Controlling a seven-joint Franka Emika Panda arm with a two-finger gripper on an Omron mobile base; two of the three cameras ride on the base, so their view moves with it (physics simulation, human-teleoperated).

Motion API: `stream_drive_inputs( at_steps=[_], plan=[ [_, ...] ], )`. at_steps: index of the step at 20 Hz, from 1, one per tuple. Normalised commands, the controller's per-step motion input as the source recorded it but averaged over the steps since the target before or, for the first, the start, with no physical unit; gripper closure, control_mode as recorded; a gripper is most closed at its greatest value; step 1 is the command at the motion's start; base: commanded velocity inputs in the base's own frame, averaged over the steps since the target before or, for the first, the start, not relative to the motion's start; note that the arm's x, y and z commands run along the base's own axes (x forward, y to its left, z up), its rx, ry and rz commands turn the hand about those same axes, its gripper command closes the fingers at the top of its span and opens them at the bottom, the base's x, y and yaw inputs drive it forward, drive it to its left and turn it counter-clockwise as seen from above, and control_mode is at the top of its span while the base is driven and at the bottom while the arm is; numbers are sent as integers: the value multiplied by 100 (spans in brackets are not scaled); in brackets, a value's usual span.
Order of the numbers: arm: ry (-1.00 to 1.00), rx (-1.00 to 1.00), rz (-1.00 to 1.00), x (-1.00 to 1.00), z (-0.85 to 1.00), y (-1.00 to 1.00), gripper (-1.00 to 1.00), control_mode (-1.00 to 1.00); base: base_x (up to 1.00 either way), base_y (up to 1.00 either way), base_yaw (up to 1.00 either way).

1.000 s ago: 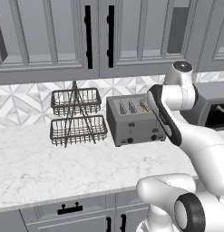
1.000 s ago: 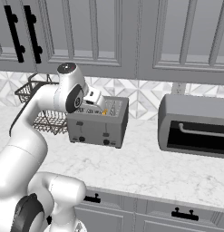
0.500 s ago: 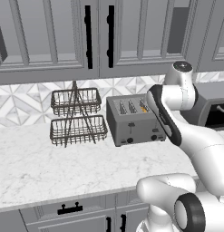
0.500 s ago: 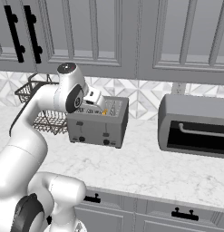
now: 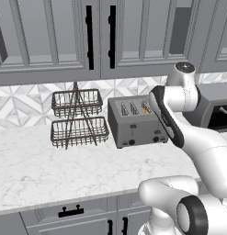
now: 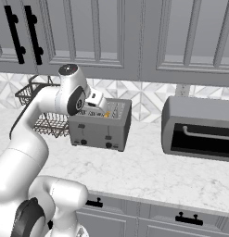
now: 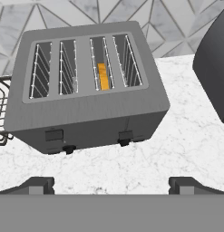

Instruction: Start the toaster. Once the lever pops up, take the bread to the plate on the dining counter.

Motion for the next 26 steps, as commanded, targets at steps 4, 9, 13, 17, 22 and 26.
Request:
stream_drive_inputs(
  at_steps=[4,9,13,17,22,26],
  plan=[
    [0,0,0,0,0,0,-100,-100,0,0,0],
    [0,0,0,0,0,0,-100,-100,0,0,0],
    [0,0,0,0,0,0,-100,-100,0,0,0],
    [0,0,0,0,0,0,-100,-100,0,0,0],
    [0,0,0,0,0,0,-100,-100,0,0,0],
    [0,0,0,0,0,0,-100,-100,0,0,0]
  ],
)
